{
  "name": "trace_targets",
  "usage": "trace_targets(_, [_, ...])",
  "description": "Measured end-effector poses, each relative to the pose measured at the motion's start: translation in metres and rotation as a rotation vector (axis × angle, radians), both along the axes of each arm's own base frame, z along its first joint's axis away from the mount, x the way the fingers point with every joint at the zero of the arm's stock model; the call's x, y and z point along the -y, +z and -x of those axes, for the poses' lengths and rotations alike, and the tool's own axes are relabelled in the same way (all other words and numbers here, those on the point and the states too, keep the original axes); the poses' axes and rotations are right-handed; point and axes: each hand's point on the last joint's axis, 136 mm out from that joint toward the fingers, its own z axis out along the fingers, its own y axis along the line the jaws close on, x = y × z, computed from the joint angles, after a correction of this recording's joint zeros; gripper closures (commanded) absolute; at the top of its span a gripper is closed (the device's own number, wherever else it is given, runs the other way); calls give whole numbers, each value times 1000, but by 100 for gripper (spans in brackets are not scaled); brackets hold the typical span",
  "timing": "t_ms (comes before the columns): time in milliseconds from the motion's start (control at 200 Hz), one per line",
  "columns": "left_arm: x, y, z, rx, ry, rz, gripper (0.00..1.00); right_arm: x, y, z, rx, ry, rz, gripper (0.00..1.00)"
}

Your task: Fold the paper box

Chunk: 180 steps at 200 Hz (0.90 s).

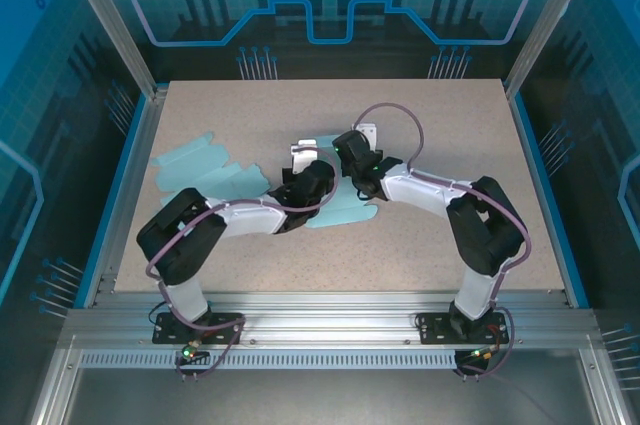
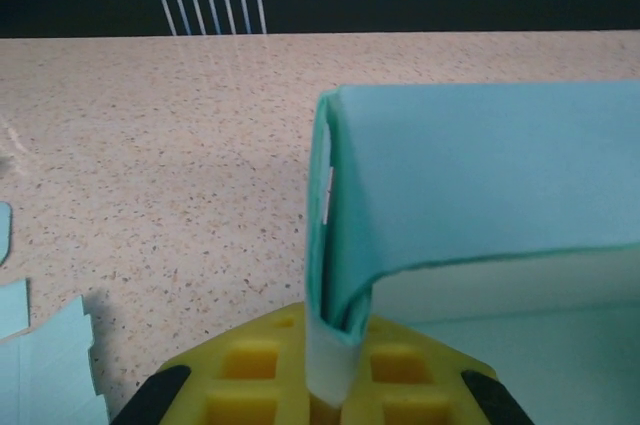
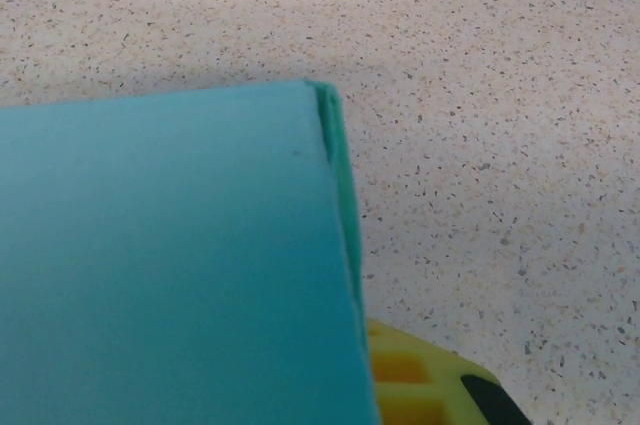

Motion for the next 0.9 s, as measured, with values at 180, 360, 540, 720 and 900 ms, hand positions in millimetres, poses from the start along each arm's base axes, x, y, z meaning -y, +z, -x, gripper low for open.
trace_targets(180, [0,0,-8,-6,52,32,94,2,3,7,9,-14,-12,100])
trace_targets(360, [-9,-3,-10,-40,116,88,94,-4,3,7,6,4,-41,100])
trace_targets(540, [-20,-6,-6,-92,229,198,96,-13,8,2,-8,39,-95,100])
trace_targets(720, [-29,-10,0,-117,285,231,95,-22,5,4,-35,74,-116,100])
trace_targets(900, [-25,-15,0,-128,221,208,76,-20,1,6,-43,61,-83,100])
